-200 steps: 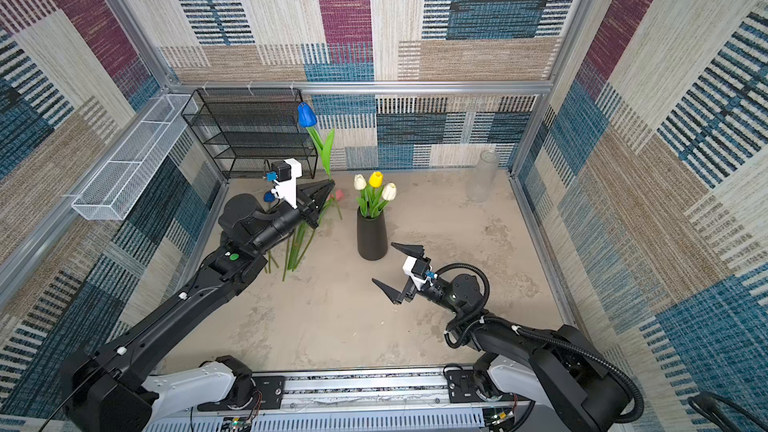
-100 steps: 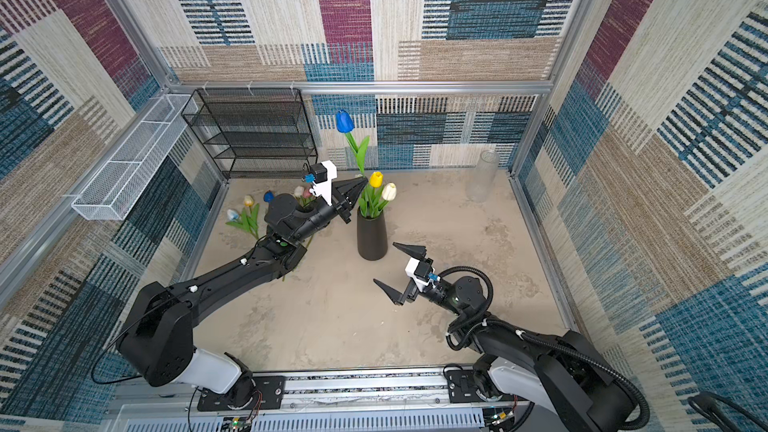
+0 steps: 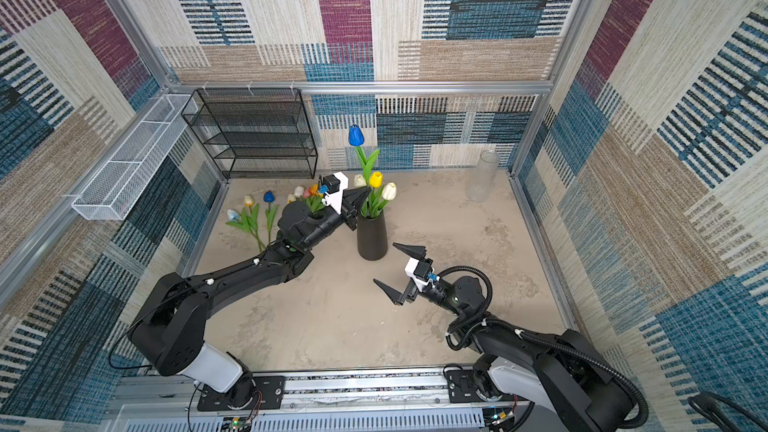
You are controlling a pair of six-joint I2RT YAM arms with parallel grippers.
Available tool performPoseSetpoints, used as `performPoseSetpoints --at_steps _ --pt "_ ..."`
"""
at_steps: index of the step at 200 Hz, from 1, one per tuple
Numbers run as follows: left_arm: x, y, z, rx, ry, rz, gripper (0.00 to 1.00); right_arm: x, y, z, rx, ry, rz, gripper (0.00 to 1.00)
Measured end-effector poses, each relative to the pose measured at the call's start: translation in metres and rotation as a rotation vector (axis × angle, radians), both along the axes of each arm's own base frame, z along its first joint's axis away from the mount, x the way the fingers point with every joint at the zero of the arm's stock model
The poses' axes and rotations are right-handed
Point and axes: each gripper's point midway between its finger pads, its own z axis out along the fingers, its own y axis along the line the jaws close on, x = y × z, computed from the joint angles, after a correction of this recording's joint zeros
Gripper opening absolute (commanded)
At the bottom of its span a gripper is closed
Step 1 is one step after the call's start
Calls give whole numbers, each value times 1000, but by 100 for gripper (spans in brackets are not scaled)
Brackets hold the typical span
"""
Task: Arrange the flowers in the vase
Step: 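Lower the blue tulip stem into the dark grey vase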
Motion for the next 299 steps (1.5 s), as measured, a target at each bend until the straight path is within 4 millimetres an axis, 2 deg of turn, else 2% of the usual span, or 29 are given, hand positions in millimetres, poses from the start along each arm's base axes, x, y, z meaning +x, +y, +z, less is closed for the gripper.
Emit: performPoseSetpoints --at_steps 17,79,170,179,201,211,269,299 --pt "1 1 -7 17 2 15 0 0 0 0 0 -1 0 100" --pt "0 0 -8 61 -27 37 0 0 0 1 1 -2 0 100" --pt "1 -3 -24 101 -11 53 3 1 1 -3 -7 5 0 100" --pt "1 -3 -27 104 -7 53 6 1 1 -3 -7 5 0 100" --pt "1 -3 -29 109 -2 53 23 1 1 -4 -9 6 -1 100" --pt "0 -2 -29 111 -3 55 28 1 1 -4 -10 8 -1 100" --pt "-7 6 -25 150 16 73 35 2 2 -4 -12 7 -1 100" --pt "-15 17 -26 214 53 79 39 5 2 -6 -16 11 -11 100"
